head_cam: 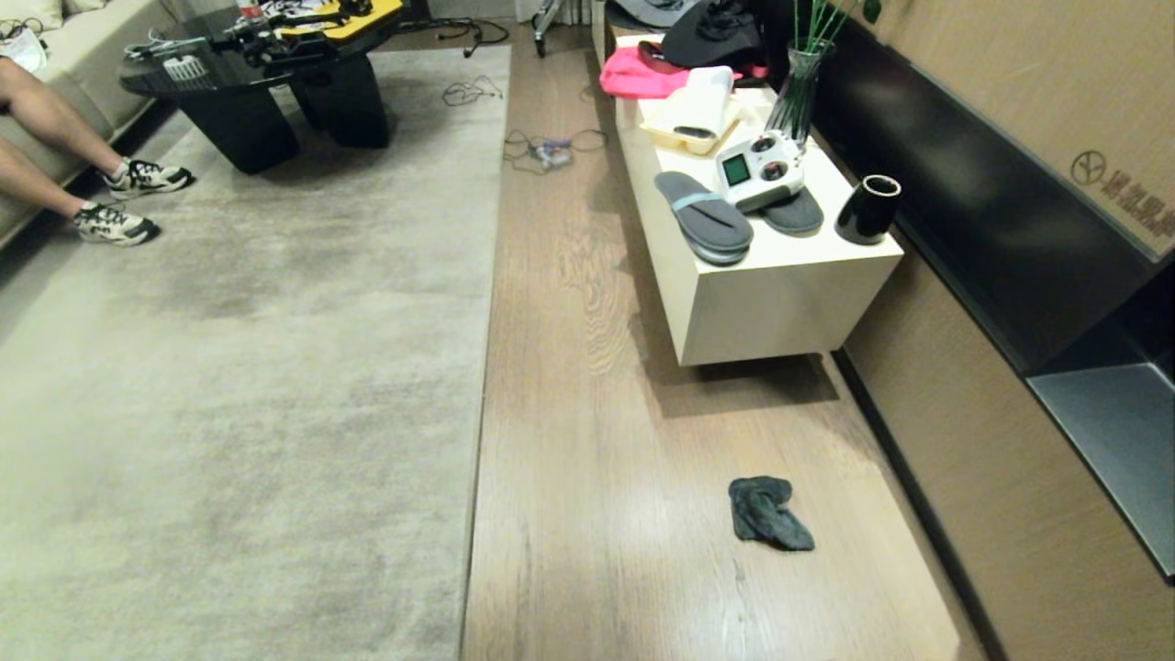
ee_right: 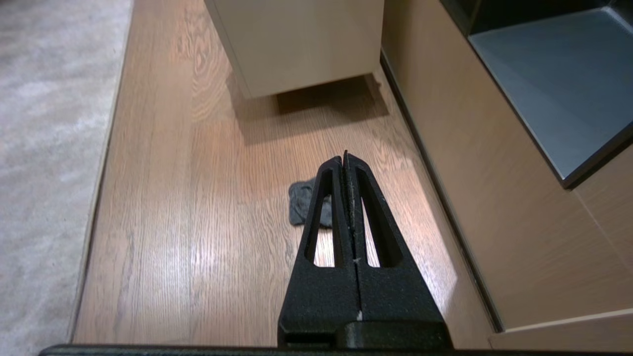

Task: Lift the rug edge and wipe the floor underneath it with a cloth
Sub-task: Pick up the rag

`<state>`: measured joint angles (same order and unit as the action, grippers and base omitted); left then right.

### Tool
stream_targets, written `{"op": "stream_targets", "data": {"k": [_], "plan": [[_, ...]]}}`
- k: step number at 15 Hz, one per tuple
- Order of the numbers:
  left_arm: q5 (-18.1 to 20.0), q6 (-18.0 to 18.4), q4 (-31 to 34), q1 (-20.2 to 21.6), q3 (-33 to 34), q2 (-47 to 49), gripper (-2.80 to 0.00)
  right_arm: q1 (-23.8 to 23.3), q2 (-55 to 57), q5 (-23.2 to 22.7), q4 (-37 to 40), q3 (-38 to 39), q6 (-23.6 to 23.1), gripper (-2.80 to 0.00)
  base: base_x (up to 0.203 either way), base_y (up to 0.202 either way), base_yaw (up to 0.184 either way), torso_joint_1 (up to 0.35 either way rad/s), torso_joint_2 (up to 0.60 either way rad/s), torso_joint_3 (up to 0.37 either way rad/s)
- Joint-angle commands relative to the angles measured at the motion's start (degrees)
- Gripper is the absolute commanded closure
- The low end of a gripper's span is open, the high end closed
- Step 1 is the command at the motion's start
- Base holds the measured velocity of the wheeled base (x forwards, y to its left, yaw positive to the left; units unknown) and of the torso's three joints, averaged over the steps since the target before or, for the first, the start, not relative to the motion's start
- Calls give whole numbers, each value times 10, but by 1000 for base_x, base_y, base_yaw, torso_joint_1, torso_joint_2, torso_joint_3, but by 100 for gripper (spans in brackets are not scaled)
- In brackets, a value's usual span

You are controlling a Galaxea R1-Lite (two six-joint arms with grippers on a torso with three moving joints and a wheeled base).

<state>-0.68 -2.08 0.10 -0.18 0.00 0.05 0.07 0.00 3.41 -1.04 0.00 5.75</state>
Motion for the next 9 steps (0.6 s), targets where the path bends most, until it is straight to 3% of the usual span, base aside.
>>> {"op": "stream_targets", "data": {"k": [1,9], "plan": [[0,0,0,0,0,0,0,0,1,0,0,0,0,0,0,0,0,7,3,-197],[0,0,0,0,0,0,0,0,1,0,0,0,0,0,0,0,0,3,3,-198]]}}
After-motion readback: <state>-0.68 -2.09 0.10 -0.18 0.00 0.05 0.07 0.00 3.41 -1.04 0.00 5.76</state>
